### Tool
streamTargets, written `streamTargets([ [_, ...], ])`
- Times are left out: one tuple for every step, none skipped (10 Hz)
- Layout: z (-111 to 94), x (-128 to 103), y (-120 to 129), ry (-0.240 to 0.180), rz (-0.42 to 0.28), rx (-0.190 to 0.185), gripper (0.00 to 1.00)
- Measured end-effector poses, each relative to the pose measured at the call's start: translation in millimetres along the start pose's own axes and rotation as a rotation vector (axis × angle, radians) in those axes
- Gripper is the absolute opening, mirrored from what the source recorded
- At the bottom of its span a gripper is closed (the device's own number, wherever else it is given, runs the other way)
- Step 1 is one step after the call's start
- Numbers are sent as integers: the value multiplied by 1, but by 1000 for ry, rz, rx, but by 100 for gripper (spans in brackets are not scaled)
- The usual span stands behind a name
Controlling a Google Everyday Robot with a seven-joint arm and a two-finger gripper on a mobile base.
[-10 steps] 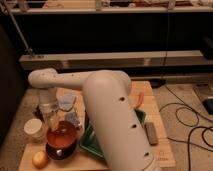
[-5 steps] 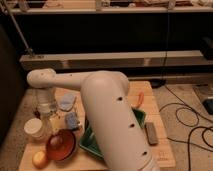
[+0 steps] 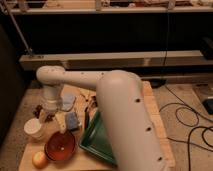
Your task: Stack bowls into tray
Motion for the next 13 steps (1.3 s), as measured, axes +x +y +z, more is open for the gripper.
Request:
streamTargets([
  [-3,0,0,-4,-14,21,80],
  [-4,0,0,-5,-16,23,80],
  [-3,-2,-1,-4,-19,21,80],
  [-2,-2,-1,-8,-13,19,80],
  [1,0,3,-21,21,16,80],
  [6,7,11,-36,115,20,80],
  [8,11,17,-44,196,27,80],
  [9,17,26,-56,321,44,80],
  [7,23,40,-60,431,75,80],
  [3,27,50,-56,488,98,80],
  [0,26,52,-44,515,112,80],
  [-6,23,53,-24,584,129,80],
  [-10,22,51,-17,635,134,80],
])
